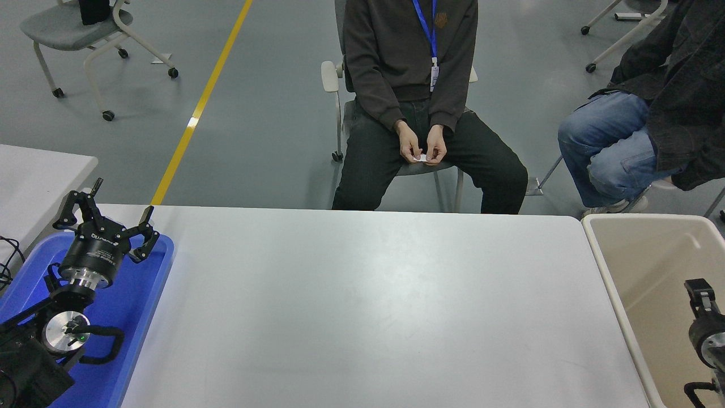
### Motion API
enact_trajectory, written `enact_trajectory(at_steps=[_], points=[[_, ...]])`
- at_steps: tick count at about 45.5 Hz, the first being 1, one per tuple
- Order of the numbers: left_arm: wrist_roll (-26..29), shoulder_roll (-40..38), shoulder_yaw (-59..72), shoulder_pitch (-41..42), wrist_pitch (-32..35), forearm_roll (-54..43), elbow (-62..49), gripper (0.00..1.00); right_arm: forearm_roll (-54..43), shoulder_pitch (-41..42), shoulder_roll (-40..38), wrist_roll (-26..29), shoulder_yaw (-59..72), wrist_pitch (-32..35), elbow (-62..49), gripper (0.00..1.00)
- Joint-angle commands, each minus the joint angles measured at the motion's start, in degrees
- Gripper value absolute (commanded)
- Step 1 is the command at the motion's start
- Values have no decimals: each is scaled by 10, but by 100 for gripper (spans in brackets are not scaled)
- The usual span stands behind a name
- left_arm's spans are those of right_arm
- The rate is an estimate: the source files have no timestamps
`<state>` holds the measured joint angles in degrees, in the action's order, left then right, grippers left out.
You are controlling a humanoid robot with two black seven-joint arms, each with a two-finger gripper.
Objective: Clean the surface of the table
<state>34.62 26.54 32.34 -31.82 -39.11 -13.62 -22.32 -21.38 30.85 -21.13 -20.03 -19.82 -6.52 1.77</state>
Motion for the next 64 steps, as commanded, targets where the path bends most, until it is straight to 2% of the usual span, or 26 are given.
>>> enact_trajectory(at_steps=[1,7,12,18,24,29,35,44,52,59,64], points=[[0,0,0,0,0,0,0,100,14,11,-5,2,-2,-1,0,100],[0,0,0,0,0,0,0,100,36,41,-8,-1,-10,-2,-1,100],[0,0,0,0,0,0,0,100,107,49,-9,-1,-14,0,0,100],[0,0,0,0,0,0,0,100,131,67,-9,26,-20,24,7,100],[0,0,0,0,0,0,0,100,164,86,-8,60,-41,74,7,100],[0,0,0,0,0,0,0,100,245,112,3,59,-59,121,28,100],[0,0,0,0,0,0,0,100,286,112,6,53,-67,177,47,100],[0,0,0,0,0,0,0,100,302,81,-30,49,-108,327,103,100],[0,0,0,0,0,0,0,100,303,79,-54,48,-144,325,171,100],[0,0,0,0,0,0,0,100,301,58,-55,48,-266,322,247,100],[0,0,0,0,0,0,0,100,296,36,-33,48,-311,325,261,100]])
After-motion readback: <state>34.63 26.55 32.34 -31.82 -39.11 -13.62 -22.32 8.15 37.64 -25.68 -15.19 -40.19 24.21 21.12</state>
